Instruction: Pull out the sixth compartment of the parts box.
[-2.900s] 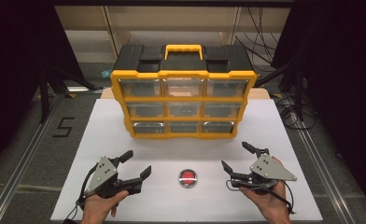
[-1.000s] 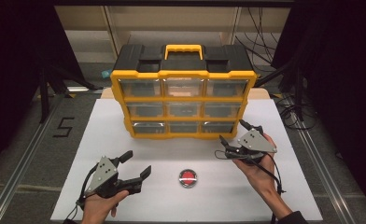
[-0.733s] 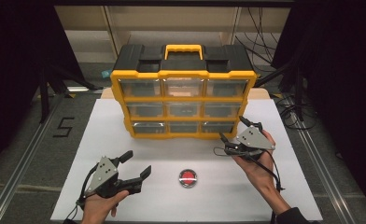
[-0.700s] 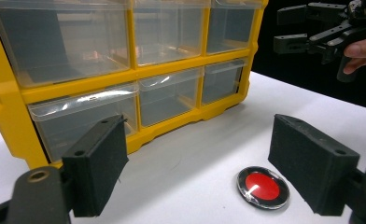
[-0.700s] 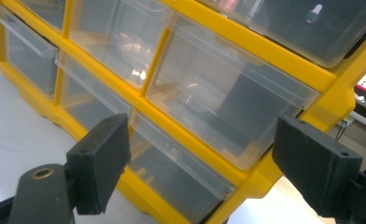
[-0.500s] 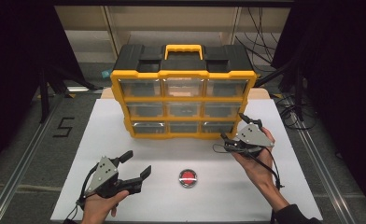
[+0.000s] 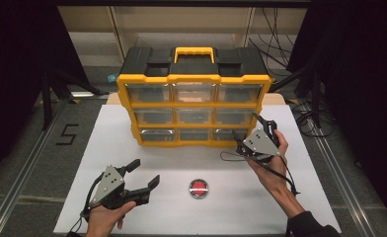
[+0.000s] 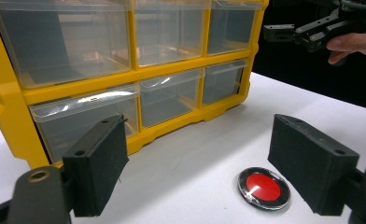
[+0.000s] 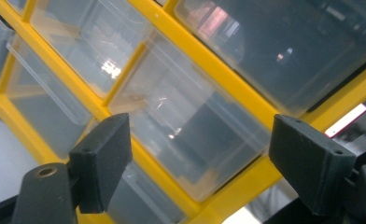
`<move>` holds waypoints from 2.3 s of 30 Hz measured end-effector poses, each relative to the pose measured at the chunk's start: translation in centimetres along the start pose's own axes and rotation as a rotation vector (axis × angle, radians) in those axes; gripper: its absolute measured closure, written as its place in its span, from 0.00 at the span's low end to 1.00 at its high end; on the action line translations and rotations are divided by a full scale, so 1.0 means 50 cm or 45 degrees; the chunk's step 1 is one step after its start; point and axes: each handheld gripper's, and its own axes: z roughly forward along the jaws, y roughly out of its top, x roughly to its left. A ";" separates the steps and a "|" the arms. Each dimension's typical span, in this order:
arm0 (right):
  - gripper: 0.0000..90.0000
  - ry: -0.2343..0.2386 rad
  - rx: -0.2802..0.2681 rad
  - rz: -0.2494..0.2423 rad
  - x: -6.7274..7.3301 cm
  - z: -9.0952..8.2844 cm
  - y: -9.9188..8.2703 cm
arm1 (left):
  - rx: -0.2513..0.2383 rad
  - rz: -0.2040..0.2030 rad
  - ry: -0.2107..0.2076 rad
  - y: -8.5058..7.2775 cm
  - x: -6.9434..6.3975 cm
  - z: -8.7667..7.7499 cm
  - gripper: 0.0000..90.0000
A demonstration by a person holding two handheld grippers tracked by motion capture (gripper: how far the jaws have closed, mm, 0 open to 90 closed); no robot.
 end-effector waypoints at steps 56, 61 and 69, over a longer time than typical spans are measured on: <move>0.51 -0.267 0.049 -0.933 0.020 0.047 0.021 | -0.007 -0.005 -0.005 -0.001 0.001 0.001 0.22; 0.58 -0.277 0.059 -0.936 0.027 0.051 0.021 | -0.002 -0.003 -0.001 0.000 0.001 0.000 0.22; 0.64 -0.290 0.063 -1.003 0.027 0.055 0.021 | -0.004 -0.004 -0.002 0.000 0.001 0.000 0.22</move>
